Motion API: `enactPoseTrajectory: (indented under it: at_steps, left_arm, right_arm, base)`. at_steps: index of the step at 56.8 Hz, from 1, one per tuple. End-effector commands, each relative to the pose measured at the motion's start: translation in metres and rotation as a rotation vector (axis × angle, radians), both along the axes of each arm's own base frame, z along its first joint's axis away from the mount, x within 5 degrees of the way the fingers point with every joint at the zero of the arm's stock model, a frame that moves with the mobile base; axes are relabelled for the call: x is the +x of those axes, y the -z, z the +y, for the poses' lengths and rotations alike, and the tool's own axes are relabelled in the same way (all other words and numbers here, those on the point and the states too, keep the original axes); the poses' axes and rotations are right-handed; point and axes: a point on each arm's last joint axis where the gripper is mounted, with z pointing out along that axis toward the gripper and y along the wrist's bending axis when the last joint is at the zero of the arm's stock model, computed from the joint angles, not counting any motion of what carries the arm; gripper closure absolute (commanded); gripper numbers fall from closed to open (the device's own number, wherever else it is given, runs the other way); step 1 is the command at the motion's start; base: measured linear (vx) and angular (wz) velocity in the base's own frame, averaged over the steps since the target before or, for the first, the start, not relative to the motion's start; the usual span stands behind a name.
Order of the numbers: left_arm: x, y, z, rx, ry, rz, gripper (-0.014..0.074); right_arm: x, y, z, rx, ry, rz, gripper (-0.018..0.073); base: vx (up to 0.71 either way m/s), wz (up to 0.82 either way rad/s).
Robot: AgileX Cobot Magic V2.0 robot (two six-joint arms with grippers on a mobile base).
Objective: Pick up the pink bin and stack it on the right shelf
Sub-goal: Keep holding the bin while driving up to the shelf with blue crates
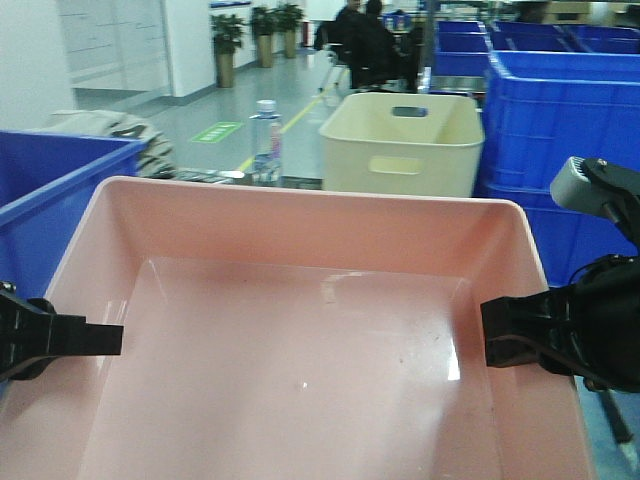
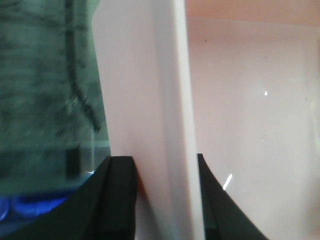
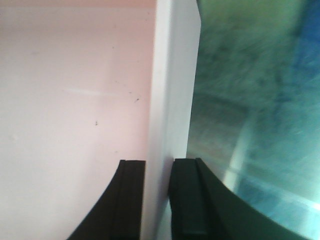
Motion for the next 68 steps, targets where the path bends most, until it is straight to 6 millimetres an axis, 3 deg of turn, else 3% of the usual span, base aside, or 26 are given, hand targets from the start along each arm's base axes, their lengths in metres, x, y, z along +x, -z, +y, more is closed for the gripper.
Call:
enactPoseTrajectory:
  at_steps: [1, 35, 68]
  left_arm:
    - [-0.0058, -0.0249, -0.0005, -0.093, -0.02, -0.116, 0.0598]
    - [-0.0058, -0.0249, -0.0005, -0.093, -0.02, -0.116, 0.0598]
    - [-0.0039, -0.0235, -0.0009, -0.092, -0.02, -0.11, 0.0598]
  right_arm:
    - [-0.0028, -0.021, -0.0037, 0.021, 0.011, -0.128, 0.0568]
    - [-0.0028, -0.021, -0.0037, 0.021, 0.011, -0.128, 0.0568]
    - [-0.0028, -0.021, -0.0037, 0.021, 0.011, -0.128, 0.0568]
  base:
    - [0.32, -0.48]
    - [0.27, -0.38]
    - [0.12, -0.05]
